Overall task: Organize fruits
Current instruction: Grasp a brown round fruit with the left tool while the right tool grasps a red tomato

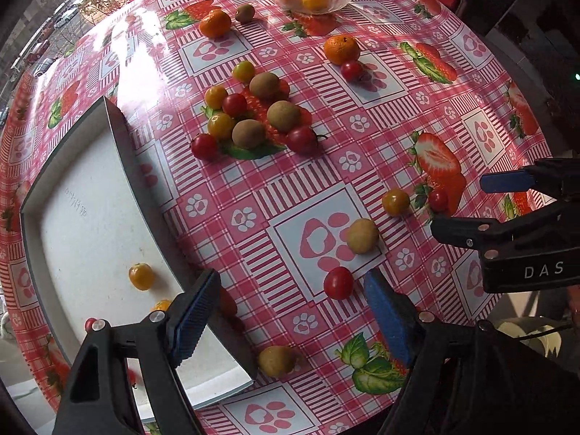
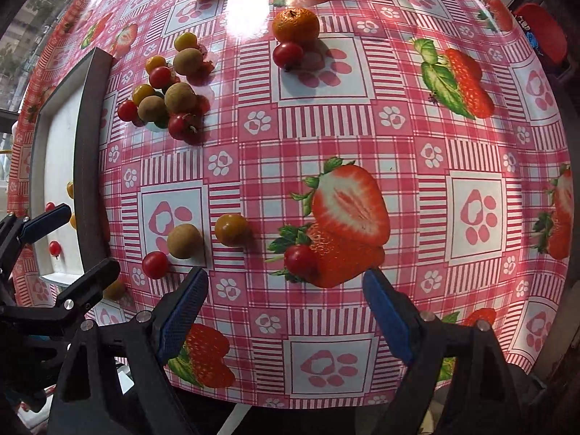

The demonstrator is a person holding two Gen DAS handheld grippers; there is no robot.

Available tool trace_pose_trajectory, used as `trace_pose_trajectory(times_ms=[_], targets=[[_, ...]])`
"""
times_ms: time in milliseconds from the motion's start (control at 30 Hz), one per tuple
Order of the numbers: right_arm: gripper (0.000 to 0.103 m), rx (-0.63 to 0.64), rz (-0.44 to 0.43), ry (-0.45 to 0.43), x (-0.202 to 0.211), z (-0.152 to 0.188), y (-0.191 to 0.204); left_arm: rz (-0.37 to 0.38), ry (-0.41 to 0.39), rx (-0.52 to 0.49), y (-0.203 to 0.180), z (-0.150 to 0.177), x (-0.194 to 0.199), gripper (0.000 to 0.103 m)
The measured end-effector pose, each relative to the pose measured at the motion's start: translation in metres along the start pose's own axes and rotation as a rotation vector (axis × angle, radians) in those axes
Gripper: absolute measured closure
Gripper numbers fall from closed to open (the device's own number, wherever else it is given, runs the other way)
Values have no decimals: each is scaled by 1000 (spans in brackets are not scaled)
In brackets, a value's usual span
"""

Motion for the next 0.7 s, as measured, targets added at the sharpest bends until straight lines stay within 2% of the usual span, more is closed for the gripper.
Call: trace_pose_trajectory(times_ms=[233,300,433,633,700], targets=[[14,5,-40,-1,-4,15,-23,16,19,-100,-29,-10,-23,21],[17,11,-48,-2,-8,14,-23,12,28,-104,-33,-15,-29,21],[33,32,-55,-1,-16,9,-23,11,36,-88,-38,-25,-37,21],[39,51,-69,0,-25,3,-24,3,54,-73,-45,-38,-49,22],[43,56,-71,0,-24,1,-21,-7,68,-83,-48,-38,-55,40]])
Point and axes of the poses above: each gripper's, at about its wrist camera, not at the fingertips, and x roughly against the way its jaws point, y to its left, z to its underside, the point moved 4 cm from there along -x, roughly the way its jaws point, and after that the axes turned 11 degrees about x, right-handed, at the moved point
